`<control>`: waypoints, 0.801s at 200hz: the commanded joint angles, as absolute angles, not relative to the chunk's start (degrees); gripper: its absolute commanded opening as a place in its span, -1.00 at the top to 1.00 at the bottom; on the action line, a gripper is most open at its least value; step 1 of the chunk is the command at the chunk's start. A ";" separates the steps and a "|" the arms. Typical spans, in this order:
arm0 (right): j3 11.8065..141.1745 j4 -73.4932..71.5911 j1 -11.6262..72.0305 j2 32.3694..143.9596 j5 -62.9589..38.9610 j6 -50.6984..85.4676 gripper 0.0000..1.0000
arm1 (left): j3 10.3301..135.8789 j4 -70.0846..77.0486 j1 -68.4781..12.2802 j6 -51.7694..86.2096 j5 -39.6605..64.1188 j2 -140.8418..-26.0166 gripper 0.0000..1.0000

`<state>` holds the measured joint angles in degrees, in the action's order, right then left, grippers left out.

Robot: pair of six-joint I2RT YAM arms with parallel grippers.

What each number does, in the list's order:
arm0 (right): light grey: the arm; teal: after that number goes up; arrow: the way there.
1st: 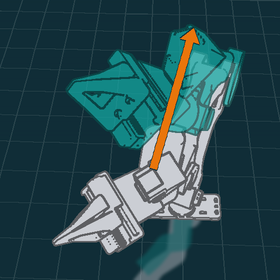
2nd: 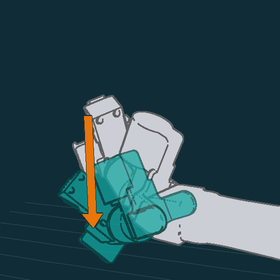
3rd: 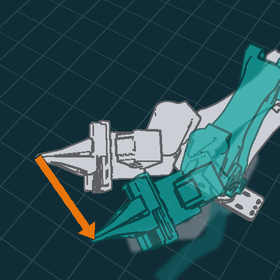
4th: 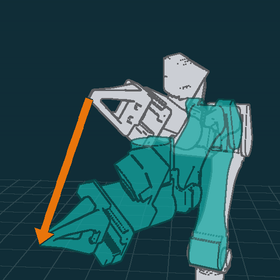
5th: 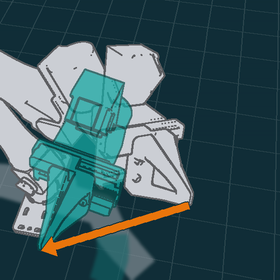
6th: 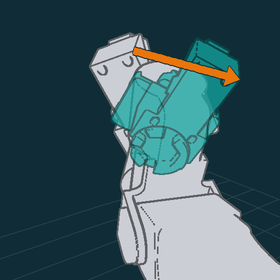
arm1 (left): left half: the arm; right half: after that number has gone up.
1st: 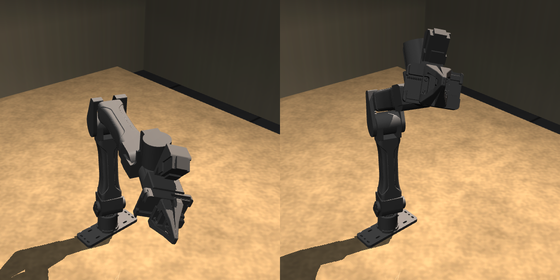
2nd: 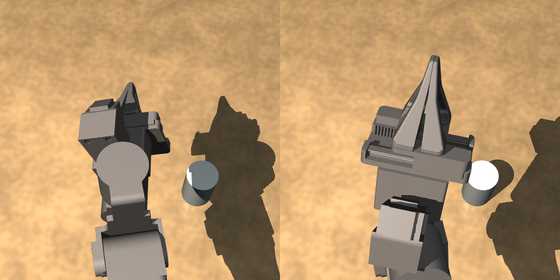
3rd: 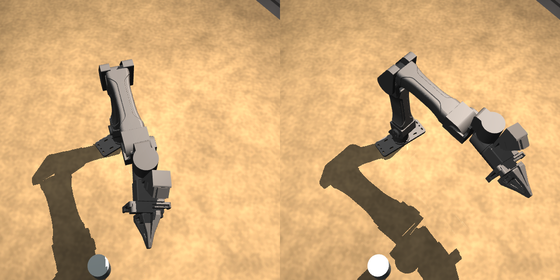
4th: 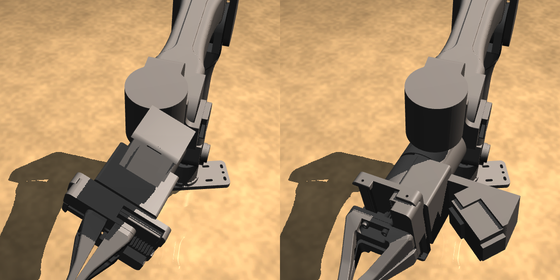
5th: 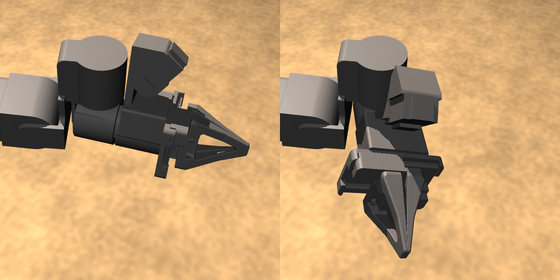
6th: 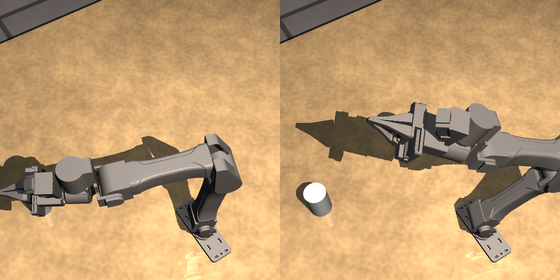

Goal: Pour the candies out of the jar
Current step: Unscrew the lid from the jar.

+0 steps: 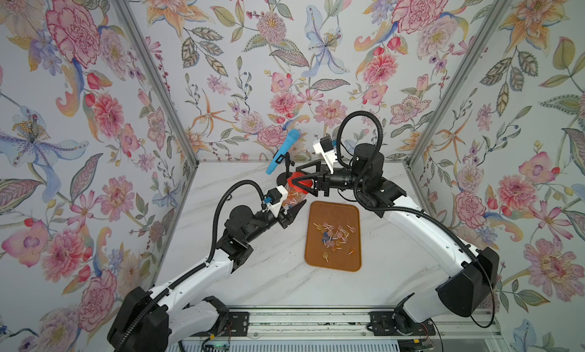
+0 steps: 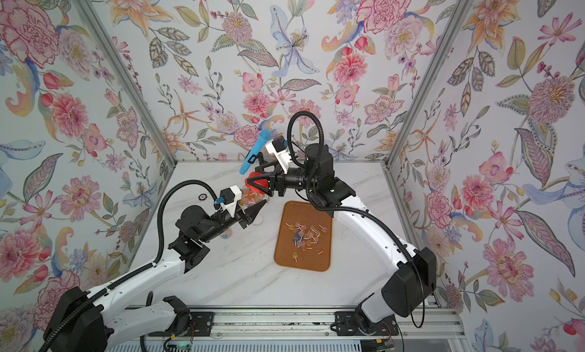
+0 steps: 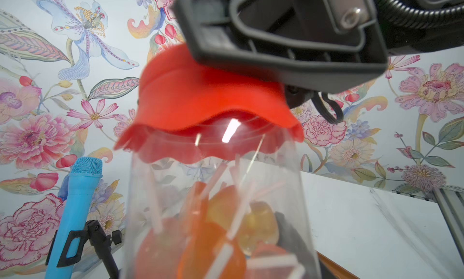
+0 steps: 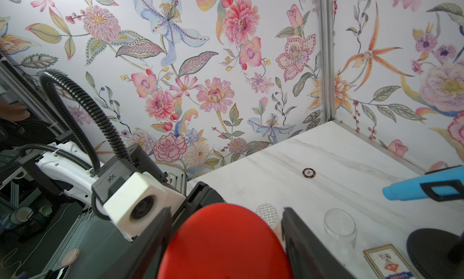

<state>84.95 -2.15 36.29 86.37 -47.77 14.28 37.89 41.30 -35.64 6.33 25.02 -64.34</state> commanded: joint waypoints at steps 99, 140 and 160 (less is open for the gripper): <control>85.60 5.38 40.01 83.60 -18.93 30.47 -0.94 | 37.17 38.27 -37.13 0.79 7.59 -63.68 1.00; 88.22 7.01 42.26 87.20 -16.13 31.36 -0.80 | 38.00 37.44 -38.40 -1.79 4.67 -65.28 1.00; 89.99 8.51 43.04 89.03 -14.71 30.49 -0.72 | 37.88 37.42 -38.84 -2.62 3.88 -65.13 1.00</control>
